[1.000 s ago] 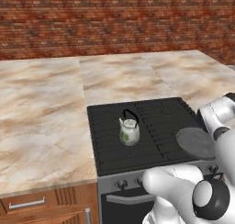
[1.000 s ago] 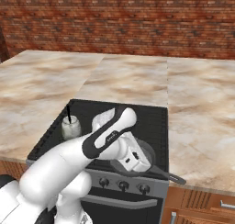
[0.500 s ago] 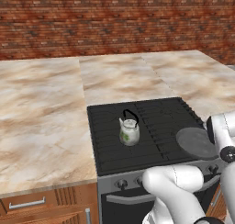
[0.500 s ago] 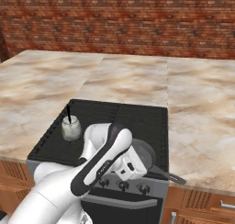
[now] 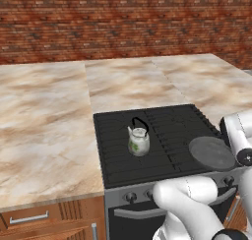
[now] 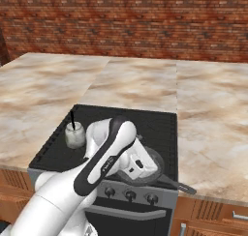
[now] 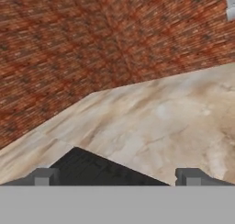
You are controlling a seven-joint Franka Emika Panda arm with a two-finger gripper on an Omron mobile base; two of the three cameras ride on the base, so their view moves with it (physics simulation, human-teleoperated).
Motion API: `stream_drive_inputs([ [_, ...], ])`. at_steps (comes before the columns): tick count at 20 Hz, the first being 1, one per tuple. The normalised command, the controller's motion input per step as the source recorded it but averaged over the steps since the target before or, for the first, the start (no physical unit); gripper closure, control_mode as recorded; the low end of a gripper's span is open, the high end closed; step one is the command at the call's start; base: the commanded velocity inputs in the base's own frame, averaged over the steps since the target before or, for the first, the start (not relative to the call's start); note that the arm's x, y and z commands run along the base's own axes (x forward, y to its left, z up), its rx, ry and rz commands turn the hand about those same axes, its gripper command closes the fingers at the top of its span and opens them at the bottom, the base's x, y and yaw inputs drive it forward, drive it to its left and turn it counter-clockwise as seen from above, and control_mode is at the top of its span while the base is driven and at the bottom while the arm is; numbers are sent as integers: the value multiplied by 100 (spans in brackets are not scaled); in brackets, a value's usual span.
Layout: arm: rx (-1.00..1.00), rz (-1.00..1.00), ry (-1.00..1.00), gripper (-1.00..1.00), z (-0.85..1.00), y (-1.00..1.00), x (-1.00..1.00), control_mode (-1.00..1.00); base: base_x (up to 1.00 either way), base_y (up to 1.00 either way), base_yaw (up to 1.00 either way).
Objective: Pick the pan from the cabinet and place it on the stove. Then turn on the stove burner for the pan.
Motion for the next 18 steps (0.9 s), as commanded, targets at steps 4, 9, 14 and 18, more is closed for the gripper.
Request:
stream_drive_inputs([
  [4, 13, 0, 25, -100, 100, -26, -18, -100, 0, 0, 0],
  [9, 20, 0, 21, -100, 100, -8, -30, -100, 0, 0, 0],
  [14, 50, -8, 2, -100, 91, 0, -59, -100, 0, 0, 0],
  [18, 73, -12, -8, -100, 55, -3, -78, -100, 0, 0, 0],
])
